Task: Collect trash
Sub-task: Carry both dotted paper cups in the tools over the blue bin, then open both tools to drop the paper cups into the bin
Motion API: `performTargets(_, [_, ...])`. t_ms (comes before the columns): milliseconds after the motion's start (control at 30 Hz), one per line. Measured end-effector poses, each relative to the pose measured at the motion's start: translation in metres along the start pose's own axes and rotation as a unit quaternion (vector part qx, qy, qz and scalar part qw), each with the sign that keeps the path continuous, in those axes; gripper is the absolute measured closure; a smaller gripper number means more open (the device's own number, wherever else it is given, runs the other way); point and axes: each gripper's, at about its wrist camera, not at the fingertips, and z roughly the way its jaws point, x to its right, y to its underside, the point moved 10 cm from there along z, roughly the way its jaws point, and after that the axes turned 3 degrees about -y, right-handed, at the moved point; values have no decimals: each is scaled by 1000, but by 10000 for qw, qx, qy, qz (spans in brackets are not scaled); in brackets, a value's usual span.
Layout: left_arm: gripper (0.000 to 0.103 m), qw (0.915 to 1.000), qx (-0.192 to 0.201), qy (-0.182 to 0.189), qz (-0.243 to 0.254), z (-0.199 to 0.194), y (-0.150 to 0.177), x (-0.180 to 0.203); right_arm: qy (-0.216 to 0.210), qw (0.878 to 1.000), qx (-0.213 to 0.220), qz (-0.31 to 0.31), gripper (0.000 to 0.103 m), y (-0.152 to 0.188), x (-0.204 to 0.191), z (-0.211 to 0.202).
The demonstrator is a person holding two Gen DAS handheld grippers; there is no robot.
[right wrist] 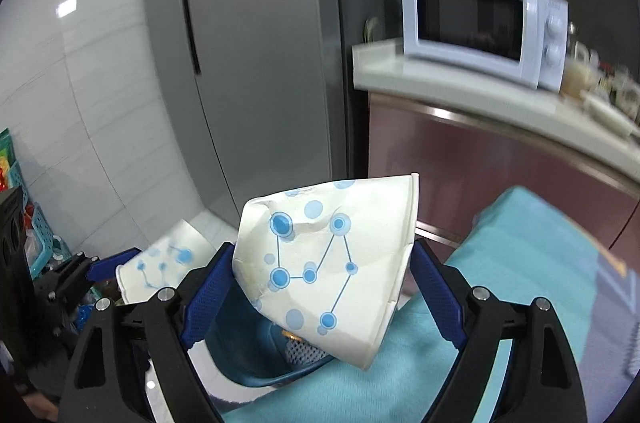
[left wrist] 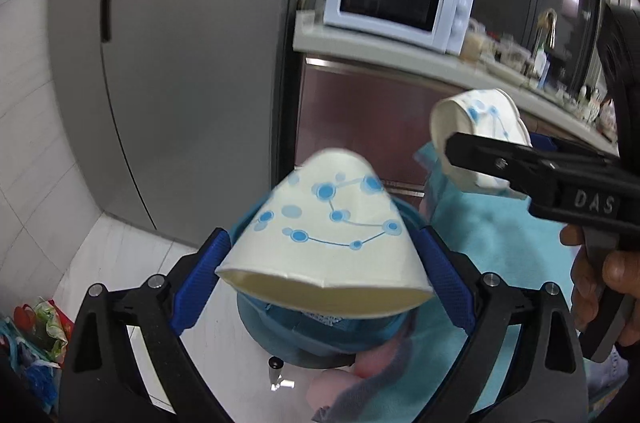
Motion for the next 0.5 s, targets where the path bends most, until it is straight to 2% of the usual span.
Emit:
performTargets(233, [10, 9983, -485, -119, 311, 78, -5, 27, -155, 9958, -828, 356, 19, 15, 9, 59])
performTargets(500, [10, 9936, -856, -273, 679, 122, 4, 40, -92, 9881, -1523, 205, 18, 37, 4, 101])
